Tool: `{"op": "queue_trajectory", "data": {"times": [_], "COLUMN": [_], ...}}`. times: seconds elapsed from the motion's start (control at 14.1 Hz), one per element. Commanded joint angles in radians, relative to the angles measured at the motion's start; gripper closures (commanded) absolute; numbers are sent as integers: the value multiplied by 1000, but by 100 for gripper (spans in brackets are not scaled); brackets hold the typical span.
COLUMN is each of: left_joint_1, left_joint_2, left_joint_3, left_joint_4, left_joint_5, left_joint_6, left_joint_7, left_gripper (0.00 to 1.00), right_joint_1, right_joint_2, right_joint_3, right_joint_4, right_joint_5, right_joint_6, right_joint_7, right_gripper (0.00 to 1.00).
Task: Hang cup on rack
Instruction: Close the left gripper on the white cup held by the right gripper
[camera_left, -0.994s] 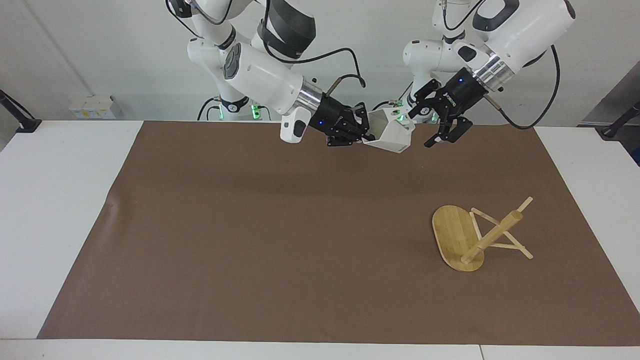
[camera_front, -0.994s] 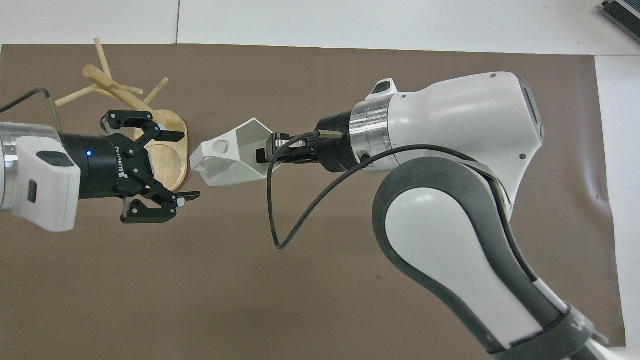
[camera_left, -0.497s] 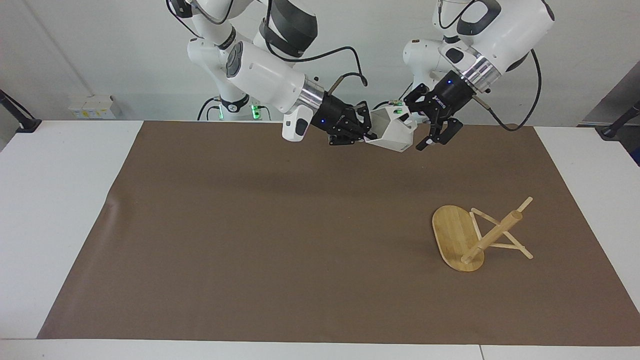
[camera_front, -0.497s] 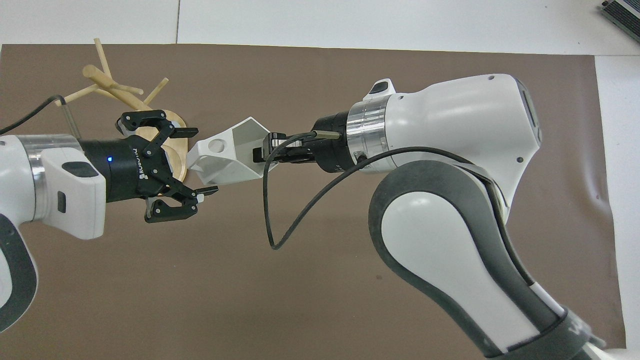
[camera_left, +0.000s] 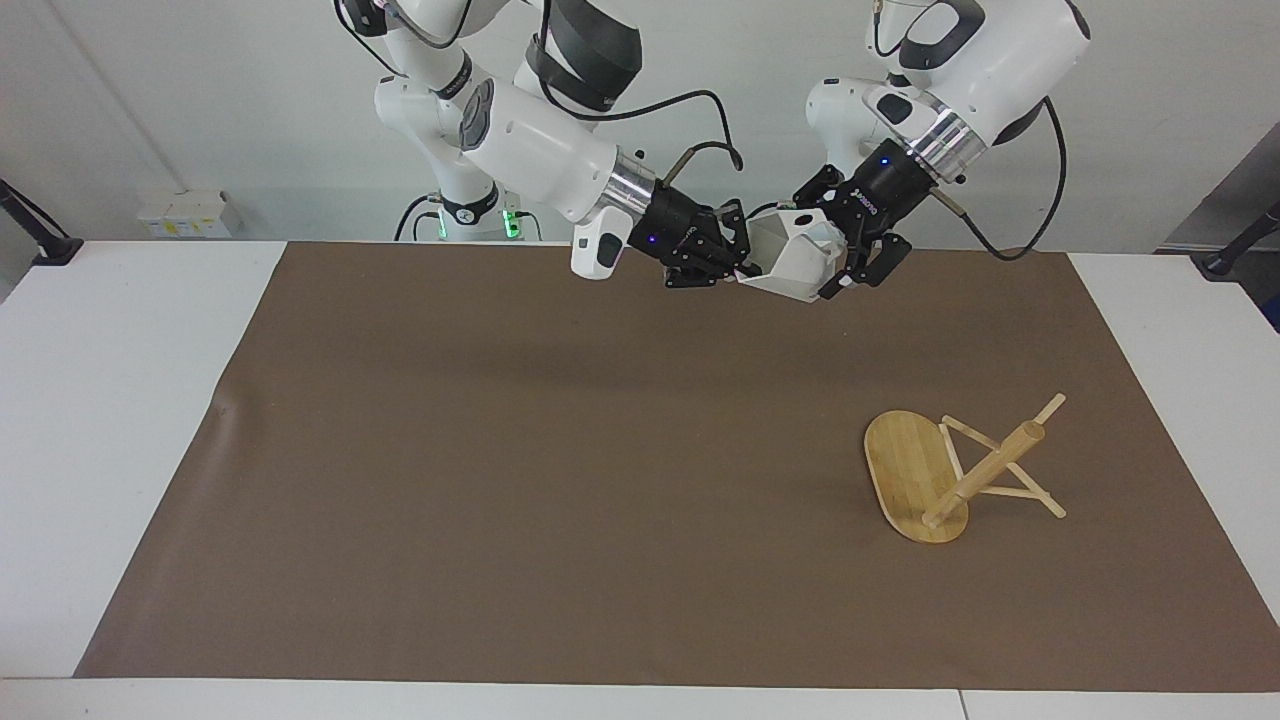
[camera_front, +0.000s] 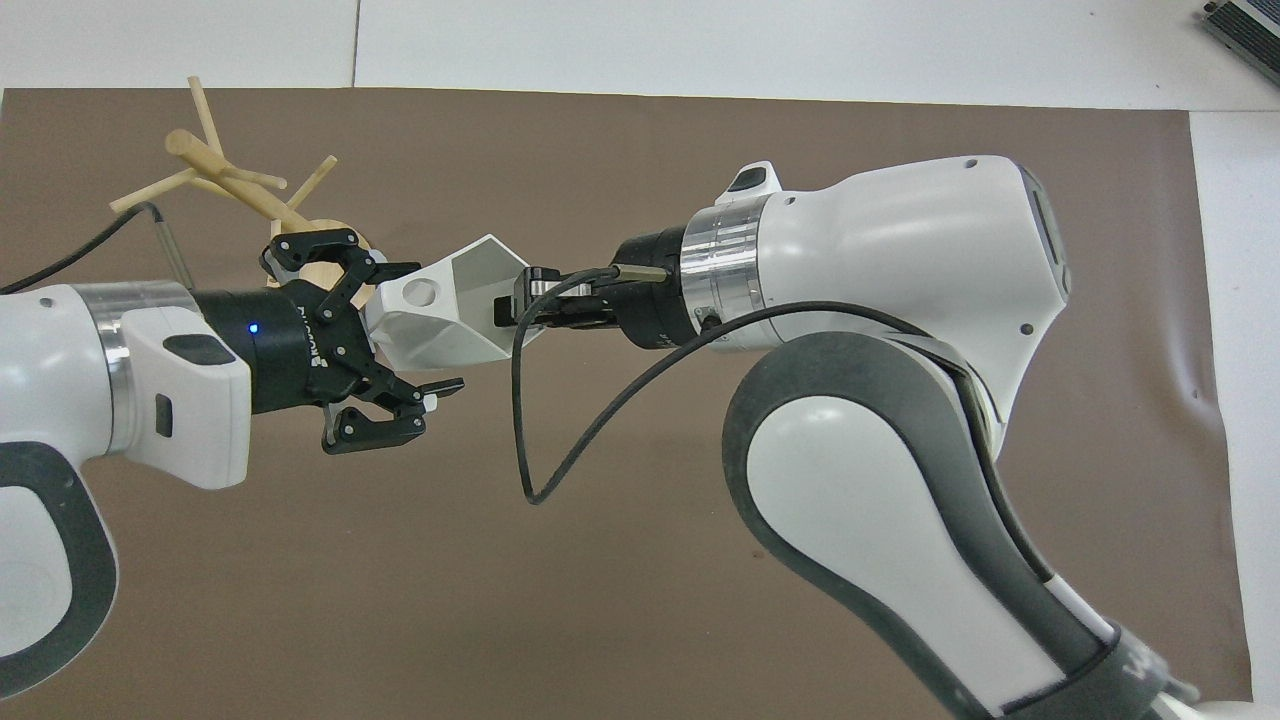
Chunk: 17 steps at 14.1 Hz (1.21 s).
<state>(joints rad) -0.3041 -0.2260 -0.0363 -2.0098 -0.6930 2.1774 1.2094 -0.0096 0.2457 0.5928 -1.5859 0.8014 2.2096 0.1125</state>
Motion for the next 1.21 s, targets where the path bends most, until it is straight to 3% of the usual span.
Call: {"op": "queue_trajectory", "data": {"times": [0.0, 1.14], "left_joint_1": [-24, -26], "left_joint_2": [-41, -38], "left_joint_3": [10, -8], "left_joint_4": [-56, -56], "left_joint_5": [-16, -10], "left_joint_6": [32, 93], "left_joint_7": [-16, -139], "left_gripper": [0, 0], "right_joint_1": [-6, -6], "right_joint_2": [18, 17], "right_joint_3": [18, 18], "right_joint_4": [23, 23], "right_joint_5": [5, 4], "right_joint_6": [15, 5], "right_joint_7": [23, 23], "right_gripper": [100, 100]}}
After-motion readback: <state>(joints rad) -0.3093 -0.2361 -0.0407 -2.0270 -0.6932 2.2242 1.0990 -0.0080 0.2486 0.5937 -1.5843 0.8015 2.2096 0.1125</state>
